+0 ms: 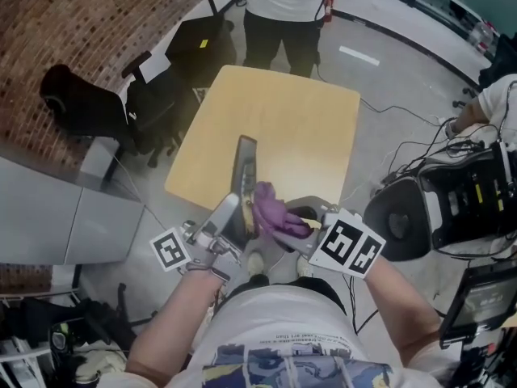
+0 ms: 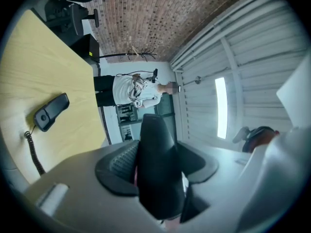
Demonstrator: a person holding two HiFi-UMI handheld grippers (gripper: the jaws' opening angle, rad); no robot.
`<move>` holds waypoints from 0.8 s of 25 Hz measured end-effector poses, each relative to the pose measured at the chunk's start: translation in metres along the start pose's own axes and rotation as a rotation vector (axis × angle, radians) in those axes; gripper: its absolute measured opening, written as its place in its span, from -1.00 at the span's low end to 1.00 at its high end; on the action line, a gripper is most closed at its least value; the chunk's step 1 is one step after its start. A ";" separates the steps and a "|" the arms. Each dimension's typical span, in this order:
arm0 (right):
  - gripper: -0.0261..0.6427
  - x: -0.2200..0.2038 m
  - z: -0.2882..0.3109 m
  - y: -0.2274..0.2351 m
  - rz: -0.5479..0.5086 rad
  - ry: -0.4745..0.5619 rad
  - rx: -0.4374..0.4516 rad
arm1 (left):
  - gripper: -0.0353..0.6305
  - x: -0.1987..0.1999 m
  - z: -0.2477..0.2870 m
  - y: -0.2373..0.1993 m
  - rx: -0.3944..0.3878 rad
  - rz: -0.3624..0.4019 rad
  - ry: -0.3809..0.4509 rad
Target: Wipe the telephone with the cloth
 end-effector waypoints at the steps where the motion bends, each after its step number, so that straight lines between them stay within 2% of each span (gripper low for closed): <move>1: -0.57 0.000 -0.002 0.009 0.012 -0.002 -0.030 | -0.14 0.000 0.001 -0.001 0.000 -0.005 -0.003; 4: -0.57 0.004 -0.002 0.033 0.049 -0.011 -0.093 | -0.14 -0.001 0.005 -0.004 -0.003 -0.022 -0.013; 6: -0.57 0.010 0.001 0.036 0.058 -0.025 -0.097 | -0.14 -0.003 0.005 -0.002 -0.010 -0.031 -0.019; 10: -0.57 0.017 0.011 0.019 0.044 -0.042 -0.055 | -0.14 -0.003 0.003 0.003 -0.019 -0.039 -0.023; 17: -0.57 0.022 0.023 0.020 0.012 -0.063 0.025 | -0.14 0.029 0.024 0.003 -0.022 -0.045 0.001; 20: -0.57 0.020 0.020 0.002 0.014 -0.071 0.046 | -0.14 0.025 0.021 0.003 -0.024 -0.055 -0.001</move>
Point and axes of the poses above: the fingertips, and each gripper's own axes: z forward along the fingers, y to its right, x out of its top, the point moved 10 cm from there along -z, backward along the fingers, and after that the axes turned 10 degrees about -z, right-handed, at the moved point
